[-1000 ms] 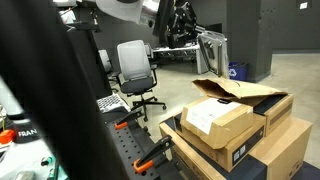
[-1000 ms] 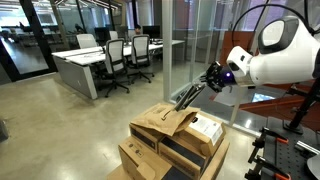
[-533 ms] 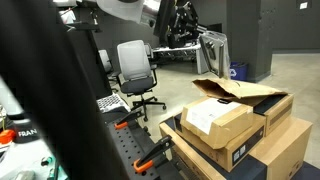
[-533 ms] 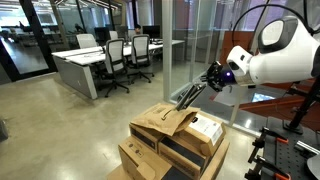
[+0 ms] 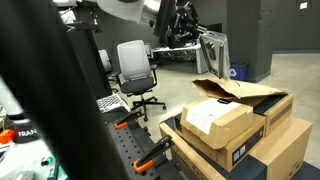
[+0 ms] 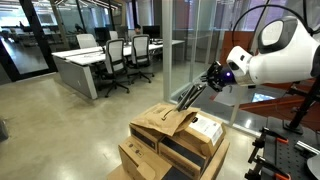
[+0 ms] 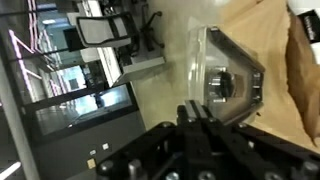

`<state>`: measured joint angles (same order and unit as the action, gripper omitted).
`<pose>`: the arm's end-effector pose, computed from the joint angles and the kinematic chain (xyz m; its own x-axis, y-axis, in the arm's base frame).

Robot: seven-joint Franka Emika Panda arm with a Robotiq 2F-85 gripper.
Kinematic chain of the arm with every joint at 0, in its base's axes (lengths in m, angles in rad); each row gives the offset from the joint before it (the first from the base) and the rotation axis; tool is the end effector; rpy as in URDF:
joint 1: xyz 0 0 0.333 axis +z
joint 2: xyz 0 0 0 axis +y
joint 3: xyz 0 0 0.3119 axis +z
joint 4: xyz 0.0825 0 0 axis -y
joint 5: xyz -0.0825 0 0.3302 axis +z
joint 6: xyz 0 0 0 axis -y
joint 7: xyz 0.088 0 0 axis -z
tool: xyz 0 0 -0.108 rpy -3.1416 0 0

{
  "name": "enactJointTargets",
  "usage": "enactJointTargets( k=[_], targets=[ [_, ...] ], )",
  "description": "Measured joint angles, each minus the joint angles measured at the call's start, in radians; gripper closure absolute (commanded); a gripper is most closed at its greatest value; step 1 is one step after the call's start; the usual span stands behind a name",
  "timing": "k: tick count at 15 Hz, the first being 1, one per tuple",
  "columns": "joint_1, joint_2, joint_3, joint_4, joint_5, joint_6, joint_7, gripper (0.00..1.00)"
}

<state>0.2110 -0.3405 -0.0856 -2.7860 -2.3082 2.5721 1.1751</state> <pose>0.3249 0.0542 0.3410 0.3746 0.9128 0.1625 0.3437 -0.2995 0.8900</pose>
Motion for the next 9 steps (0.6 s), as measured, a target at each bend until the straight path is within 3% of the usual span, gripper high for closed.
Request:
enactJointTargets(
  k=[9],
  targets=[
    [0.000,0.007,-0.002,-0.001,0.000,0.000,0.000,1.00]
  ],
)
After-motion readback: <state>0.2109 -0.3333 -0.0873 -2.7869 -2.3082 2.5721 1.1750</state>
